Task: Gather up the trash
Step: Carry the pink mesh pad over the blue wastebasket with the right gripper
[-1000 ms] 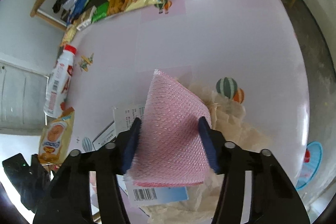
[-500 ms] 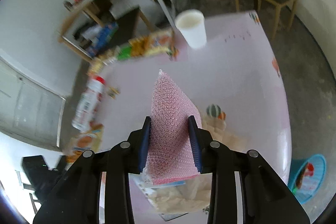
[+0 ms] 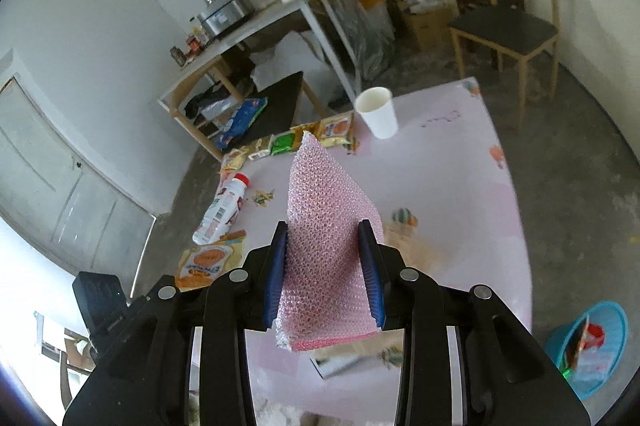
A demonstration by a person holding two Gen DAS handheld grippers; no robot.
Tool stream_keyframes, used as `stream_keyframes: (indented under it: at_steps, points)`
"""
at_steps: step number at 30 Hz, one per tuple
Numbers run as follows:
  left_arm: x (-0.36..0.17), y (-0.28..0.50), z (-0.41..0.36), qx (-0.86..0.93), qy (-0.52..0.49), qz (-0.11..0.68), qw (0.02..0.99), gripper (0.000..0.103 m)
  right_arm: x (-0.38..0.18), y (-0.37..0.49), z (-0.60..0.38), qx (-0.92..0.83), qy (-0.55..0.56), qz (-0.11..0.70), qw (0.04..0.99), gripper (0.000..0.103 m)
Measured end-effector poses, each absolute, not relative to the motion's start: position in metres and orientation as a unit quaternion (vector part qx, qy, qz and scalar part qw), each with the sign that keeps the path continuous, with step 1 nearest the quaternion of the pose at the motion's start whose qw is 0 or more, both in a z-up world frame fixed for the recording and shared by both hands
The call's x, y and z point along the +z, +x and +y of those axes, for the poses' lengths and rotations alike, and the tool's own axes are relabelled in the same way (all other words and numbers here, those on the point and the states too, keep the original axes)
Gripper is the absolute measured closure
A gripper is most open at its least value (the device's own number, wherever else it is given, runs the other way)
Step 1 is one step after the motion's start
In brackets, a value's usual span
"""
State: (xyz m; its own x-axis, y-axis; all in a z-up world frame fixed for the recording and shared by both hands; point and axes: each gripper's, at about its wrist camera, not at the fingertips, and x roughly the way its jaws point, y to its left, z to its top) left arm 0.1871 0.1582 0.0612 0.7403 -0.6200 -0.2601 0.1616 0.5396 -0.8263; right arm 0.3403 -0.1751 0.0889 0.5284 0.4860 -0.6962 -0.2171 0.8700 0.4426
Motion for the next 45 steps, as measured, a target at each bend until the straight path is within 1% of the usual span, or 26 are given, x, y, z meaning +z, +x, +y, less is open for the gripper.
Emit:
stream_keyframes:
  at_steps: [12, 20, 28, 32, 38, 42, 45]
  points:
    - [0.068, 0.152, 0.083, -0.306, -0.378, 0.291, 0.824, 0.103, 0.067, 0.278, -0.236, 0.153, 0.221, 0.43, 0.862, 0.071]
    - [0.072, 0.139, 0.029, -0.344, -0.338, 0.313, 0.818, 0.103, 0.066, 0.245, -0.263, 0.132, 0.232, 0.407, 0.874, 0.071]
    - [0.08, 0.135, -0.031, -0.385, -0.292, 0.335, 0.809, 0.103, 0.057, 0.193, -0.321, 0.078, 0.251, 0.376, 0.889, 0.071]
    - [0.08, 0.137, -0.08, -0.421, -0.261, 0.356, 0.792, 0.103, 0.048, 0.164, -0.356, 0.037, 0.267, 0.364, 0.892, 0.071]
    - [0.071, 0.142, -0.165, -0.472, -0.207, 0.395, 0.761, 0.103, 0.009, 0.121, -0.424, -0.026, 0.335, 0.354, 0.873, 0.071]
    - [0.055, 0.147, -0.228, -0.496, -0.164, 0.427, 0.738, 0.103, -0.02, 0.106, -0.461, -0.056, 0.371, 0.354, 0.857, 0.071]
    - [0.032, 0.153, -0.277, -0.503, -0.132, 0.459, 0.72, 0.103, -0.049, 0.096, -0.486, -0.073, 0.402, 0.358, 0.839, 0.07]
